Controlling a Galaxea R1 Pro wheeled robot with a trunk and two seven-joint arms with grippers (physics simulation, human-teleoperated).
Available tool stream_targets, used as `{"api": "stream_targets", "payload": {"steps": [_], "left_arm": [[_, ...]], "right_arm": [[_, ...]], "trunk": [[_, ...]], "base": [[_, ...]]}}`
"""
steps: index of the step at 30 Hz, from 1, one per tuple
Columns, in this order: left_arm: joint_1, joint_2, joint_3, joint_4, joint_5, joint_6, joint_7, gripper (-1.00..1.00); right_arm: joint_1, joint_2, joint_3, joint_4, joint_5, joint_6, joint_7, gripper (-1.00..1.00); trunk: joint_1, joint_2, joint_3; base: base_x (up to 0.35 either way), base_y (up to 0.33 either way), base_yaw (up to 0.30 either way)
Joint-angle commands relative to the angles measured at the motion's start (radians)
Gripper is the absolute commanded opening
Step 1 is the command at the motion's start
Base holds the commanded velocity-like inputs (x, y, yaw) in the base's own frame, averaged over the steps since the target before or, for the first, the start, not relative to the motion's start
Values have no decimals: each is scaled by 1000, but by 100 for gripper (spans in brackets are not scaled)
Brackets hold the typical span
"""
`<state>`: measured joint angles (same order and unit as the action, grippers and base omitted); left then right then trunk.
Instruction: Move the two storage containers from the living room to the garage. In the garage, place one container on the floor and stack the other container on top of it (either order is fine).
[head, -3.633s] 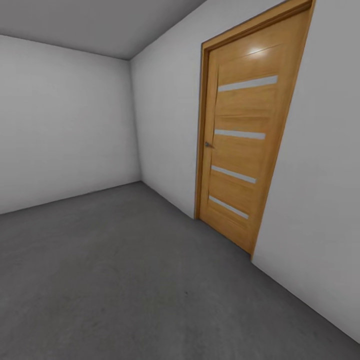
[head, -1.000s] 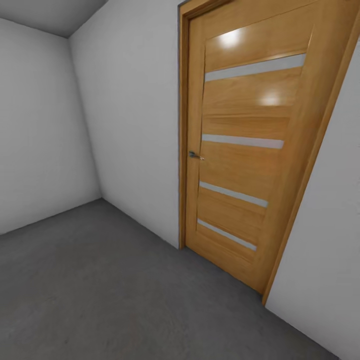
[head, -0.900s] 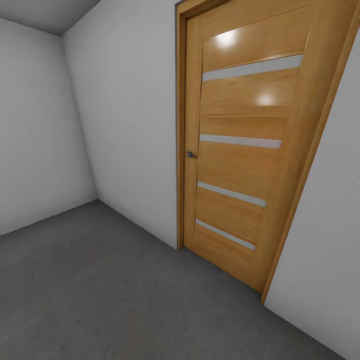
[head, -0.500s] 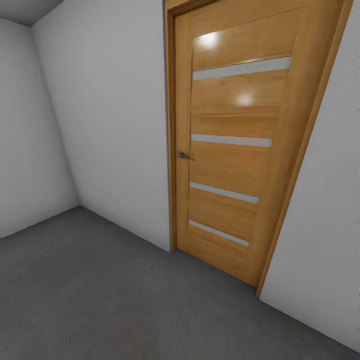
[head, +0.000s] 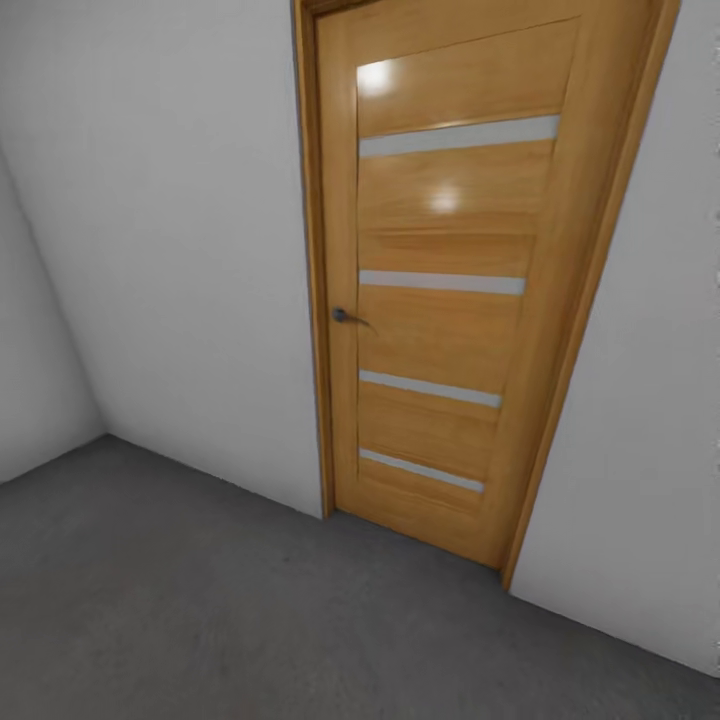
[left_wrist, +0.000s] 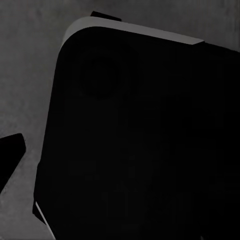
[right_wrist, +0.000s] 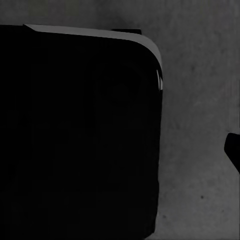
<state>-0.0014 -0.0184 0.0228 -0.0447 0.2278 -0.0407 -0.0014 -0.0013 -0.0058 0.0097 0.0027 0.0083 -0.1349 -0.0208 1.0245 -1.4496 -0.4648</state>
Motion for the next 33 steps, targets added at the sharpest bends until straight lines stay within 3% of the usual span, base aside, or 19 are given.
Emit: {"api": "stream_targets", "payload": {"steps": [1, 33], "left_arm": [[0, 0, 2, 0, 5, -2, 0, 100], [0, -2, 3, 0, 5, -6, 0, 100]], "right_arm": [[0, 0, 1, 0, 1, -3, -2, 100], [0, 0, -3, 0, -1, -5, -2, 100]], "trunk": [[0, 0, -1], [0, 0, -1]], "base": [[269, 250, -285], [284, 233, -285]]}}
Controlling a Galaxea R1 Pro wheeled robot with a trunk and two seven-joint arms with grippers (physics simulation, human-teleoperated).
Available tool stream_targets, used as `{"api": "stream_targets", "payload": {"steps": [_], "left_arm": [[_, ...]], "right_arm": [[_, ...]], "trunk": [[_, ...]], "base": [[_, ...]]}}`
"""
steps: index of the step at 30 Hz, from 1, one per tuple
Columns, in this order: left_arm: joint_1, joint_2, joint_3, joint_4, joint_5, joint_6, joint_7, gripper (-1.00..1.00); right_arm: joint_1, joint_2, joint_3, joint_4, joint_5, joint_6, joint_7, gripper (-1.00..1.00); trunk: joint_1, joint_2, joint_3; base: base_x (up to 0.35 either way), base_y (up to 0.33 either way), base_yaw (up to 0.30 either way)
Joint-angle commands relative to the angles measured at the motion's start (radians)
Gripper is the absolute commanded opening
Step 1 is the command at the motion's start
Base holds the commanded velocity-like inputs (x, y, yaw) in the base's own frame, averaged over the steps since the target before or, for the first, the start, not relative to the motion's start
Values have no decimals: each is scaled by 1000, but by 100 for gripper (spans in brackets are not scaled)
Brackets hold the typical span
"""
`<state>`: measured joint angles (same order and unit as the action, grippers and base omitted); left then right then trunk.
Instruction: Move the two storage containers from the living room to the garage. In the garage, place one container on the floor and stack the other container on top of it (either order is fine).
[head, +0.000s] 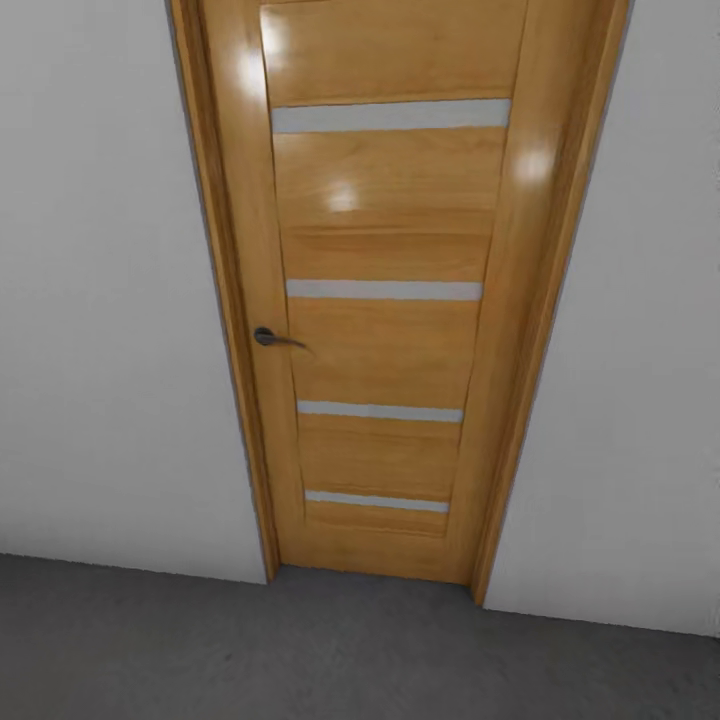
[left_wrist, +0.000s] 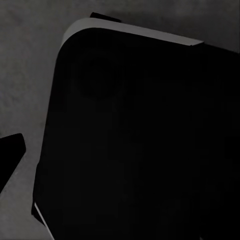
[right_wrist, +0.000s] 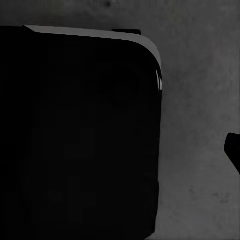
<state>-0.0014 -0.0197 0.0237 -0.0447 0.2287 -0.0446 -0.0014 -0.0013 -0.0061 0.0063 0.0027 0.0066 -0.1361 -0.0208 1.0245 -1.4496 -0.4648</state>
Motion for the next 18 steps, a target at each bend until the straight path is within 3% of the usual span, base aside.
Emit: {"api": "stream_targets", "payload": {"steps": [1, 18], "left_arm": [[0, 0, 2, 0, 4, -3, 0, 100], [0, 0, 4, 0, 3, -9, 0, 100]], "right_arm": [[0, 0, 0, 0, 0, -3, -2, 100], [0, -1, 0, 0, 0, -3, -2, 100]], "trunk": [[1, 0, -1], [1, 0, -1]], "base": [[287, 228, -285], [276, 215, -266]]}}
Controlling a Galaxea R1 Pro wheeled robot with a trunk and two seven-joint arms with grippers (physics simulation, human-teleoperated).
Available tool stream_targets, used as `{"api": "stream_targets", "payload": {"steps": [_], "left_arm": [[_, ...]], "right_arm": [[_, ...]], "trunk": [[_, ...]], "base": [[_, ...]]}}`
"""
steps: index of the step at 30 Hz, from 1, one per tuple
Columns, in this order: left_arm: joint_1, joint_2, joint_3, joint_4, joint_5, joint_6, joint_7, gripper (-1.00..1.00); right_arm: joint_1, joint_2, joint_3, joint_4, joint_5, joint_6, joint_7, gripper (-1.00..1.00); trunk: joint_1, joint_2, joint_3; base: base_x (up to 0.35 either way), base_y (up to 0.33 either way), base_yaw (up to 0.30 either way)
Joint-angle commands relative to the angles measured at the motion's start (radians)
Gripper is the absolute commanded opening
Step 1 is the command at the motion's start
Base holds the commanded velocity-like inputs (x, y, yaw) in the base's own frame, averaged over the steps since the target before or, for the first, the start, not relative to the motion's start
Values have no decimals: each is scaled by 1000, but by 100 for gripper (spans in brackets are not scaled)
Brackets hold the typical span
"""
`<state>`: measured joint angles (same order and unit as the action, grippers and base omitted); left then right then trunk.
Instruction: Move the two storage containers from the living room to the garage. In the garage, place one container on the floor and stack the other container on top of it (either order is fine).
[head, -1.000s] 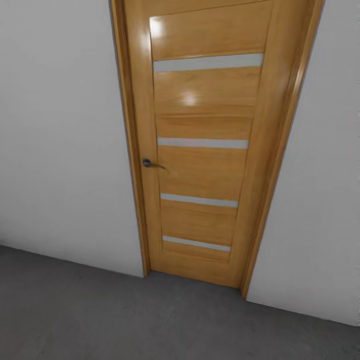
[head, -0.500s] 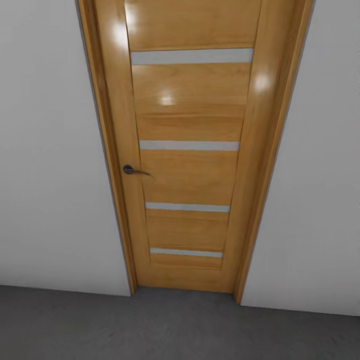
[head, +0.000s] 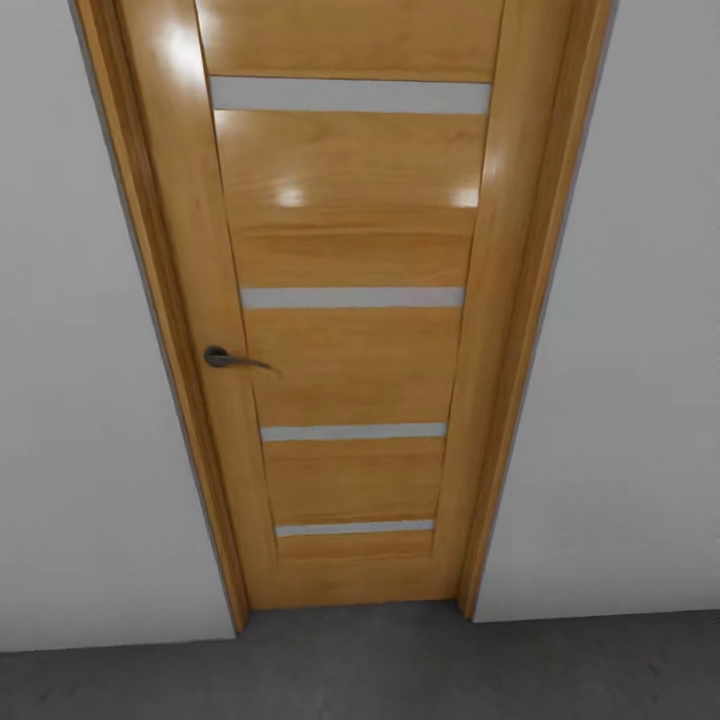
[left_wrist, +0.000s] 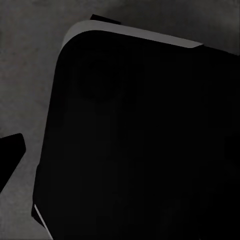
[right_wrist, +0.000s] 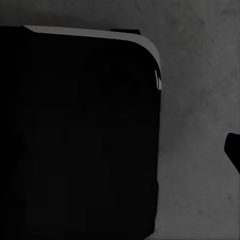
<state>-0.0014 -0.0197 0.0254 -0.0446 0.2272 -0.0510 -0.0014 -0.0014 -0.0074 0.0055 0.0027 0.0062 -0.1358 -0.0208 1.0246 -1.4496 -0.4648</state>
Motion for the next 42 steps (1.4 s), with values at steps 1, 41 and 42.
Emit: {"api": "stream_targets", "payload": {"steps": [1, 41, 42], "left_arm": [[0, 0, 2, 0, 4, -3, 0, 100], [0, 1, 1, -1, 4, -3, 0, 100], [0, 1, 1, -1, 4, -3, 0, 100]], "right_arm": [[0, 0, 1, 0, 1, -3, -2, 100], [0, -3, 7, 0, 3, 1, -2, 100], [0, -3, 6, 0, 3, 1, -2, 100]], "trunk": [[0, 0, -1], [0, 0, -1], [0, 0, -1]], "base": [[146, 98, -103], [85, 5, 49], [6, 0, 260]]}}
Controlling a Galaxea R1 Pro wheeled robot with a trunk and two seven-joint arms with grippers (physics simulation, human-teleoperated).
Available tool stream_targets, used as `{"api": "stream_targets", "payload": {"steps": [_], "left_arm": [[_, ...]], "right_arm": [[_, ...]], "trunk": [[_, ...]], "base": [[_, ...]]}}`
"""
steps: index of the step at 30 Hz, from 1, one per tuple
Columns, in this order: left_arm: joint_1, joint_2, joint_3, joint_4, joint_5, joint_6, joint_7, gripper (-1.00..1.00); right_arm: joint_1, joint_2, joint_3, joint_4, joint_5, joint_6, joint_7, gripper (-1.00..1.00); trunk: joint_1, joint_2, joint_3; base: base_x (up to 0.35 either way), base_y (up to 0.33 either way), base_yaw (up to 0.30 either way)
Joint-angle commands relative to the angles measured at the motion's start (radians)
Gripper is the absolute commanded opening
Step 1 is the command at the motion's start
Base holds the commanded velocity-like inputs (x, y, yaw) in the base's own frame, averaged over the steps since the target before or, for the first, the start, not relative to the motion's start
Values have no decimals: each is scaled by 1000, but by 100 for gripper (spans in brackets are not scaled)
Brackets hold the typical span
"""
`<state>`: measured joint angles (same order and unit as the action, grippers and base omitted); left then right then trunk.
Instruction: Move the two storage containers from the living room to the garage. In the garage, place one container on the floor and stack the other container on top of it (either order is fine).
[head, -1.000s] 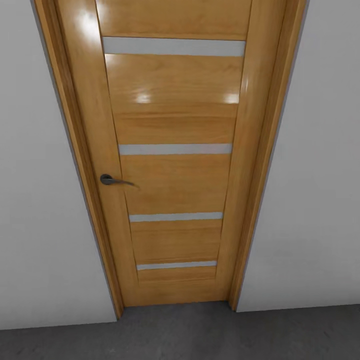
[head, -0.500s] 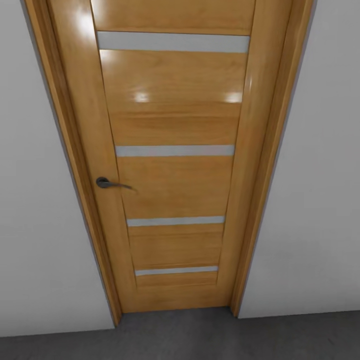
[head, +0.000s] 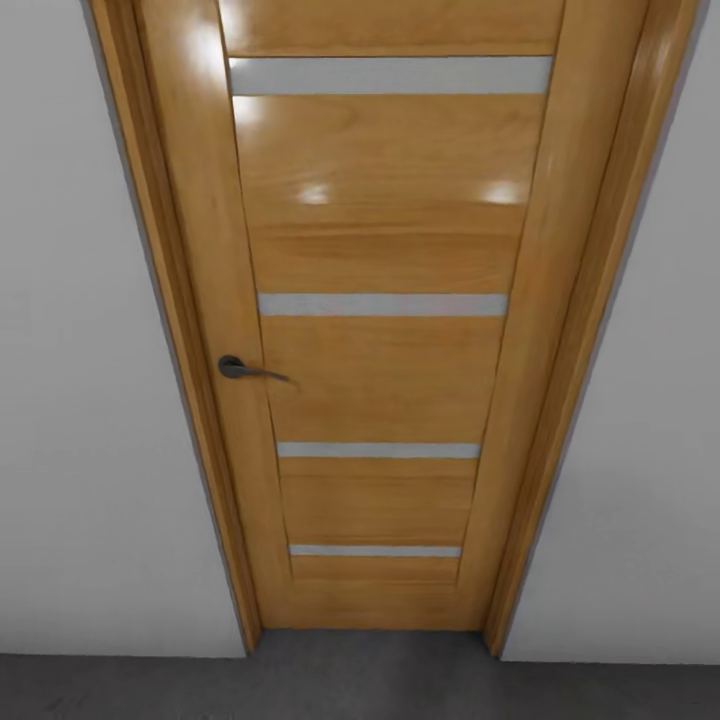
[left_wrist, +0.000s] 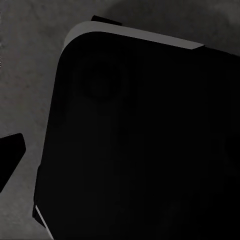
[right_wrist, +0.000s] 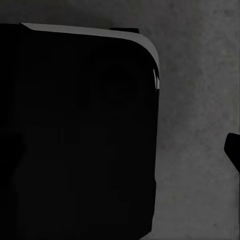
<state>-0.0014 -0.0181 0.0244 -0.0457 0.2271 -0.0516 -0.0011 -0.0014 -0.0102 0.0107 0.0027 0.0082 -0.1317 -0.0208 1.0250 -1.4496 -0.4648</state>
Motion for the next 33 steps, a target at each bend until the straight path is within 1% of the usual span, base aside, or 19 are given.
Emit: {"api": "stream_targets", "payload": {"steps": [1, 8, 24, 33], "left_arm": [[0, 0, 2, 0, 5, -2, 0, 100], [0, 0, 2, 0, 5, -2, 0, 100], [0, -2, 2, 0, 3, -3, 0, 100], [0, -2, 2, 0, 3, -3, 0, 100]], "right_arm": [[0, 0, 1, 0, 1, -3, -2, 100], [0, -1, 1, 0, 1, -4, -2, 100], [0, -1, 0, 0, 1, -4, -2, 100], [0, -2, 1, 0, 1, -5, -2, 100]], "trunk": [[0, 0, -1], [0, 0, -1], [0, 0, -1], [0, 0, -1]], "base": [[5, 0, 262], [2, 0, 219], [0, -6, 16], [0, -224, 0]]}}
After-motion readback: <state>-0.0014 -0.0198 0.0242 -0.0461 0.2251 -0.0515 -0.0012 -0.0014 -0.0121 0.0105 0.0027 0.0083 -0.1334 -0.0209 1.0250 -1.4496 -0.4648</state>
